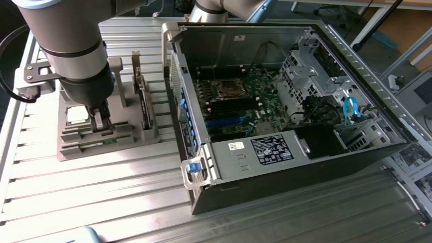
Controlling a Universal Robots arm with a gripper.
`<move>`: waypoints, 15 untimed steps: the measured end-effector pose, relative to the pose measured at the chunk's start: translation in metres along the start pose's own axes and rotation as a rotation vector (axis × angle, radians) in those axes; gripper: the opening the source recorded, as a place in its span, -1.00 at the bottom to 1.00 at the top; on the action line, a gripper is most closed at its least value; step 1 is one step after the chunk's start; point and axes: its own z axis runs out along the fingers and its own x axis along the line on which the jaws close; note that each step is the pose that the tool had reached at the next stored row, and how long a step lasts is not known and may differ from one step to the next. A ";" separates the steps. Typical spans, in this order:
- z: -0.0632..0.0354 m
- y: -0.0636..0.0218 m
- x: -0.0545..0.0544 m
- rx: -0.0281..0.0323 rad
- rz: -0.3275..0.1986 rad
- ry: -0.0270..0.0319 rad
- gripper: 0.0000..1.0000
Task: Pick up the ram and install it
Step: 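Pick up the ram and move it above insertion slot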
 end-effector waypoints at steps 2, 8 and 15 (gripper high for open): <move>0.0009 0.0003 0.000 0.0002 0.000 -0.0001 -0.40; 0.0035 0.0015 0.001 0.0001 0.000 -0.0001 -0.40; 0.0043 0.0028 0.004 0.0001 0.000 0.0000 -0.40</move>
